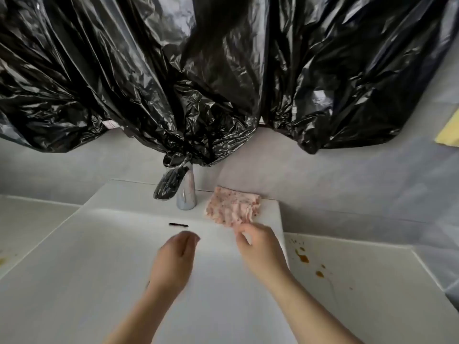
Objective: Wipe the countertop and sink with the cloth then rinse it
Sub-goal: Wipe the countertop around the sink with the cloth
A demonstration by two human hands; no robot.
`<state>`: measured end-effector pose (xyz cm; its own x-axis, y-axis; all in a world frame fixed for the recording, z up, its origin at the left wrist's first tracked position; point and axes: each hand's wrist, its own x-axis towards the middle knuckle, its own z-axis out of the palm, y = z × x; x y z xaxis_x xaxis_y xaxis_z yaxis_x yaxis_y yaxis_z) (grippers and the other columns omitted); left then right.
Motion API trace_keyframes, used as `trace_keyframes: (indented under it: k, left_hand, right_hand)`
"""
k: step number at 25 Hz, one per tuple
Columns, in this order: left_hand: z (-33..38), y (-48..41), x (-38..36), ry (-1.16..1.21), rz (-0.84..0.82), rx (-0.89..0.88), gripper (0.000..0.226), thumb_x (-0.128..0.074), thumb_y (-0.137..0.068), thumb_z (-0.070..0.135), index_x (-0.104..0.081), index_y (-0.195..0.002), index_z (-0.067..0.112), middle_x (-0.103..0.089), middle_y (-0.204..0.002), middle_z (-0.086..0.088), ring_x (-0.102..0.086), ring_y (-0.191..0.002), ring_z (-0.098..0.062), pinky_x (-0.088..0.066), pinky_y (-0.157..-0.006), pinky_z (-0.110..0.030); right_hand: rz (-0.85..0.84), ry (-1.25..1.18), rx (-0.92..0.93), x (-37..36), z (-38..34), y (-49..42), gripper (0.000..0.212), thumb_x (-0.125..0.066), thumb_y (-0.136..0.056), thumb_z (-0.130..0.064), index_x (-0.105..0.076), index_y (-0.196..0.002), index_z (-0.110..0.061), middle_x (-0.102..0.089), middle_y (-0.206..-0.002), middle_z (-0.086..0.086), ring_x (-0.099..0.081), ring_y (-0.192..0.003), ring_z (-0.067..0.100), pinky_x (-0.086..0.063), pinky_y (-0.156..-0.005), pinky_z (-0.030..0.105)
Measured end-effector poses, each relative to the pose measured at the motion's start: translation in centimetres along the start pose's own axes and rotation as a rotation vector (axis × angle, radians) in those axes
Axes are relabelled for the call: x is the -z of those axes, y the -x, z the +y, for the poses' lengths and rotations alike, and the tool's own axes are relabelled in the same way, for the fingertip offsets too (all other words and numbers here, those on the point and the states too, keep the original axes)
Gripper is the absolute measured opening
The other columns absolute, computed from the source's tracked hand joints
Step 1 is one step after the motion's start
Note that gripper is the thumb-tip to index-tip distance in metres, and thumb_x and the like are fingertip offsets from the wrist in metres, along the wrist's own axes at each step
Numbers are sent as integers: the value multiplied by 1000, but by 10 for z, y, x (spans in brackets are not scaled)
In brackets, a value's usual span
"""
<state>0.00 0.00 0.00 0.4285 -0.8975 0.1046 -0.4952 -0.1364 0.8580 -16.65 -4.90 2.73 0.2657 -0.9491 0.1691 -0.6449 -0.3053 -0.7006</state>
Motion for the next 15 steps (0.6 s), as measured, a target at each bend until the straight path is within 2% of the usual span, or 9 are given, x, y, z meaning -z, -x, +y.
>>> trace_keyframes:
  k: [2,4,6,7,8,9,10,12,15]
  left_hand:
    - [0,-20,-11,-157,89,-111,26,-39,-92,25,-65,-89,22,-61,-91,4,-55,-91,-20,-34,-71,-24]
    - [1,-40,-24,-272,126,-171,46,-27,-84,38,-68,-94,19,-64,-97,0,-54,-96,-27,-36,-78,-29]
    - [-8,-50,-36,-364,140,-191,54,-21,-79,43,-68,-96,24,-63,-101,2,-54,-100,-28,-31,-81,-32]
    - [-12,-53,-40,-393,154,-182,54,-20,-78,43,-68,-96,26,-63,-102,3,-53,-102,-27,-28,-82,-32]
    - [-11,-55,-41,-417,160,-167,52,-21,-78,42,-68,-96,28,-63,-101,5,-53,-103,-25,-28,-83,-32]
    - [-11,-55,-43,-425,182,-176,49,-23,-79,40,-68,-94,29,-63,-99,5,-54,-101,-25,-29,-84,-34]
    - [-11,-54,-44,-432,195,-184,46,-25,-79,38,-68,-92,28,-64,-96,5,-56,-100,-26,-32,-85,-37]
    - [-7,-48,-45,-418,193,-180,45,-26,-79,37,-68,-90,26,-65,-95,5,-56,-100,-27,-33,-86,-39]
    - [9,-32,-45,-372,98,-150,44,-28,-82,35,-68,-99,26,-65,-104,5,-52,-108,-25,-28,-90,-36]
  right_hand:
    - [144,153,137,-20,-2,-36,24,-47,-86,-18,-71,-87,-13,-69,-97,3,-59,-98,29,-47,-79,32]
    - [197,307,236,-38,-6,-72,36,-39,-85,-27,-71,-98,-18,-67,-114,7,-60,-108,35,-48,-88,44]
    - [-31,493,151,-57,-2,-93,44,-32,-95,-42,-50,-133,-30,-37,-150,4,-31,-138,37,-24,-108,56]
    - [-120,581,98,-66,7,-100,50,-23,-96,-50,-35,-142,-36,-20,-158,1,-14,-145,34,-10,-112,56]
    - [-125,613,88,-70,13,-101,57,-13,-92,-57,-29,-144,-38,-15,-159,-1,-9,-146,33,-3,-113,56]
    - [-99,615,103,-72,19,-98,65,-8,-88,-57,-36,-142,-35,-24,-157,1,-16,-145,33,-8,-113,55]
    - [-51,587,120,-68,22,-95,65,-12,-87,-52,-50,-133,-28,-41,-149,3,-32,-139,33,-21,-111,53]
    - [39,534,203,-60,28,-86,46,-32,-87,-35,-71,-104,-15,-68,-119,6,-61,-114,29,-47,-95,45]
    - [182,342,220,-34,39,-63,33,-44,-92,-26,-74,-101,-18,-73,-103,2,-67,-98,23,-53,-86,34]
